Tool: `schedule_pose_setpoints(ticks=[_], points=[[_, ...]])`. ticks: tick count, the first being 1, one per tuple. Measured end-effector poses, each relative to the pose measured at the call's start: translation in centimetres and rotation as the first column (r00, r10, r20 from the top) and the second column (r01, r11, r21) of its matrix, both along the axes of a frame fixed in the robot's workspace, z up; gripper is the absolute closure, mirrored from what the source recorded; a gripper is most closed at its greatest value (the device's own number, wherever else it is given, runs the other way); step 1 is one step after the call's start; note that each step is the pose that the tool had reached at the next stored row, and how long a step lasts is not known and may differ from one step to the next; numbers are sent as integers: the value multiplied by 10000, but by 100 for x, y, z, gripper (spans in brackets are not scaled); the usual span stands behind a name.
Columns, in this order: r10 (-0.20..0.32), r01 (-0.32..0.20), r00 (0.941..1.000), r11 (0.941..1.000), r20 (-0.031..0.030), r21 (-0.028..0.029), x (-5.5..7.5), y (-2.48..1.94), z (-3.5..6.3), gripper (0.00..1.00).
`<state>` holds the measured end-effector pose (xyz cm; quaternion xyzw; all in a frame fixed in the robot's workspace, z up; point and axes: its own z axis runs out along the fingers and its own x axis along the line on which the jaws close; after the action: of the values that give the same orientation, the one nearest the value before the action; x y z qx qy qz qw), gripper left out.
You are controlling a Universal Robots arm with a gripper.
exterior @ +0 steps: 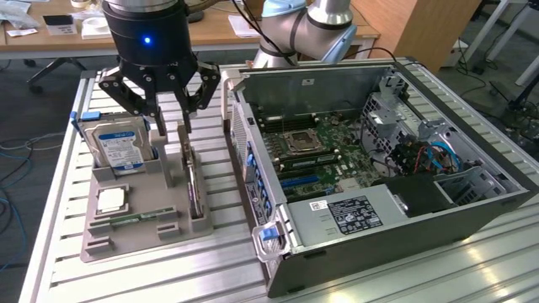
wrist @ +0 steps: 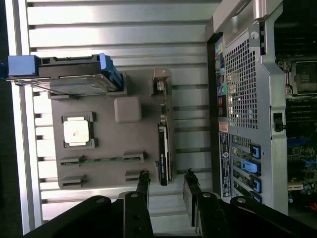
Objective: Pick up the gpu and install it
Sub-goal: 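Pick up the gpu and move the gpu toward the slot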
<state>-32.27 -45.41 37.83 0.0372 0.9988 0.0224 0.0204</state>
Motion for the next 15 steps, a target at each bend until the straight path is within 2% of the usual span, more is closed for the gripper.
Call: schedule_pose_setpoints(ticks=[15], points=[[1,-1,10000,10000,0,0,0,0,-51,58]])
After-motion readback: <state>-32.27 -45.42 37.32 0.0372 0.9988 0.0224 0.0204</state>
